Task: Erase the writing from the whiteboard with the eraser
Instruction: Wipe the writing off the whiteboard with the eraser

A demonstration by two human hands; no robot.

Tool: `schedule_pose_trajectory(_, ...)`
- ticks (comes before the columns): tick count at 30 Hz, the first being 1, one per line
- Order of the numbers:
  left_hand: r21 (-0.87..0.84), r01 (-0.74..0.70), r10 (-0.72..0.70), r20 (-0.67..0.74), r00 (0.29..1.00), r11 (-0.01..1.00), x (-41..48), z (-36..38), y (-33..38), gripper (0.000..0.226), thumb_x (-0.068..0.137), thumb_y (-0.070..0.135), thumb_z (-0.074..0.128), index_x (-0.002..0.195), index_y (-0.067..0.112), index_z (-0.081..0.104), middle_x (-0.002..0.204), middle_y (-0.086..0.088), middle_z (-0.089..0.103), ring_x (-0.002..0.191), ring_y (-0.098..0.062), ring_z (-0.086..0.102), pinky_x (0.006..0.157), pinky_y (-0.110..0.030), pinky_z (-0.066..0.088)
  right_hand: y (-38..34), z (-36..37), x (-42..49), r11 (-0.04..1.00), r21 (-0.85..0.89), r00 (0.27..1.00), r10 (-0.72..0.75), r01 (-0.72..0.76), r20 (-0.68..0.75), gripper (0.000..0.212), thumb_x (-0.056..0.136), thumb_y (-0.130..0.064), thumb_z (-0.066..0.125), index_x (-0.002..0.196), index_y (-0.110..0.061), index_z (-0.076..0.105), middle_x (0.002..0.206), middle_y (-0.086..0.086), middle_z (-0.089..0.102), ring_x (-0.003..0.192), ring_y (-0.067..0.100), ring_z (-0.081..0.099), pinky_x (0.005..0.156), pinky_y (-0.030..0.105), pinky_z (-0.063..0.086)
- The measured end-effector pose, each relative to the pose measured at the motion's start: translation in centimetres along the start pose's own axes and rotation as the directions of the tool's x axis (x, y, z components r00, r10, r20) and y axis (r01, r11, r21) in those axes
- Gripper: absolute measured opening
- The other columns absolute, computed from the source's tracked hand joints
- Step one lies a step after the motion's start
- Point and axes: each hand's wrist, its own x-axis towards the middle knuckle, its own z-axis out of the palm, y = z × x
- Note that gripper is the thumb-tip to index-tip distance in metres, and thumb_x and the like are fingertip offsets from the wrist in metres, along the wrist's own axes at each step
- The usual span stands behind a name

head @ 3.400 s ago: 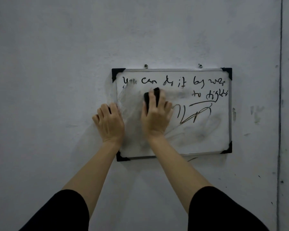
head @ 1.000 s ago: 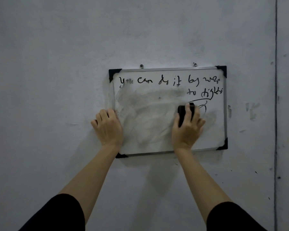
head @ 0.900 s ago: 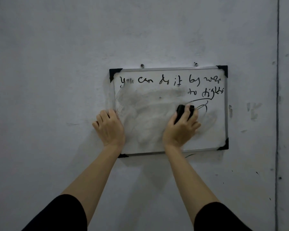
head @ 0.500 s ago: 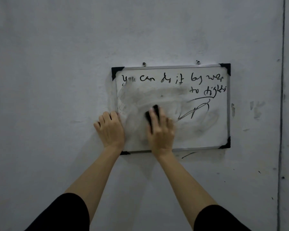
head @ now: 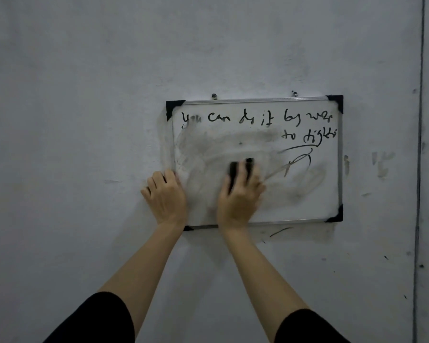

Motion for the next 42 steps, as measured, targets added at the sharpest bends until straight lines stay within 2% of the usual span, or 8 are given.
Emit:
schedule_pose_trajectory(6,0.041,-0.067,0.068,-0.023,0.997,0.997,0.0,0.3,-0.6,0.016,0.093,0.013,0.056,0.079,0.008,0.055,0.072,-0.011,0.05,0.067,-0.027,0.046,0.061,-0.037,0.031,2.0,-0.5,0.0,0.917,-0.011,0.913,-0.397,0.4,0.1,0.036,0.094,-0.029,0.059,0.128,-0.018,0.062,0.133,0.011,0.057,0.092,0.03,0.048,0.07,0.042,0.05)
schedule_pose_trajectory(14,-0.017,-0.062,0.062,0.007,0.998,0.998,-0.1,0.2,-0.7,0.012,0.093,0.013,0.056,0.083,0.006,0.058,0.075,-0.013,0.051,0.07,-0.029,0.047,0.064,-0.039,0.033,10.6,-2.8,5.4,0.992,-0.095,0.996,-0.084,0.084,0.003,0.042,0.093,-0.03,0.057,0.133,-0.017,0.055,0.139,0.013,0.05,0.104,0.032,0.043,0.077,0.048,0.053)
schedule_pose_trajectory(20,-0.036,0.007,-0.007,0.0,1.0,0.999,-0.5,-0.1,0.0,0.012,0.092,0.01,0.057,0.081,0.007,0.056,0.073,-0.011,0.048,0.067,-0.027,0.044,0.062,-0.037,0.03,6.6,-2.0,4.4,0.972,-0.054,0.972,0.225,-0.229,-0.075,0.041,0.091,-0.026,0.062,0.129,-0.012,0.058,0.138,0.016,0.051,0.099,0.037,0.05,0.073,0.048,0.053)
schedule_pose_trajectory(24,-0.04,0.024,-0.023,0.007,1.0,0.999,-0.8,0.0,0.0,0.011,0.092,0.009,0.058,0.081,0.007,0.054,0.073,-0.011,0.047,0.066,-0.027,0.043,0.062,-0.037,0.03,3.8,-1.4,-0.3,0.995,-0.038,0.995,-0.092,0.093,0.04,0.039,0.095,-0.031,0.057,0.132,-0.016,0.058,0.14,0.015,0.051,0.101,0.033,0.048,0.075,0.045,0.051)
schedule_pose_trajectory(29,-0.068,0.009,-0.009,0.01,1.0,0.998,-1.0,0.3,-0.4,0.013,0.095,0.015,0.053,0.088,0.006,0.058,0.076,-0.014,0.049,0.068,-0.029,0.045,0.063,-0.039,0.031,7.6,-2.1,0.3,0.867,-0.031,0.865,-0.492,0.497,0.096,0.037,0.097,-0.029,0.058,0.132,-0.018,0.057,0.136,0.013,0.055,0.092,0.031,0.052,0.07,0.043,0.051)
schedule_pose_trajectory(35,-0.07,0.003,-0.004,-0.006,1.0,0.998,-1.0,0.4,-0.6,0.012,0.095,0.014,0.053,0.089,0.006,0.059,0.075,-0.014,0.049,0.068,-0.029,0.045,0.063,-0.039,0.032,12.0,-3.3,4.9,0.973,-0.121,0.98,-0.2,0.199,0.001,0.043,0.093,-0.03,0.057,0.133,-0.016,0.054,0.137,0.015,0.051,0.102,0.032,0.043,0.075,0.045,0.051)
schedule_pose_trajectory(40,-0.091,0.055,-0.055,0.0,0.998,0.994,-1.2,0.2,0.0,0.009,0.093,0.011,0.055,0.087,0.006,0.058,0.075,-0.014,0.049,0.068,-0.029,0.046,0.063,-0.038,0.032,9.4,-2.9,4.5,0.988,-0.09,0.991,0.124,-0.129,-0.052,0.042,0.091,-0.029,0.061,0.131,-0.016,0.057,0.136,0.015,0.052,0.097,0.035,0.048,0.072,0.047,0.052)
schedule_pose_trajectory(42,-0.105,0.067,-0.068,-0.004,0.998,0.992,-1.2,0.1,0.2,0.007,0.092,0.01,0.056,0.086,0.006,0.057,0.075,-0.014,0.049,0.068,-0.029,0.047,0.063,-0.038,0.033,7.1,-2.4,2.4,0.991,-0.063,0.992,0.117,-0.12,-0.047,0.041,0.091,-0.029,0.059,0.13,-0.015,0.058,0.137,0.015,0.051,0.097,0.035,0.048,0.074,0.046,0.052)
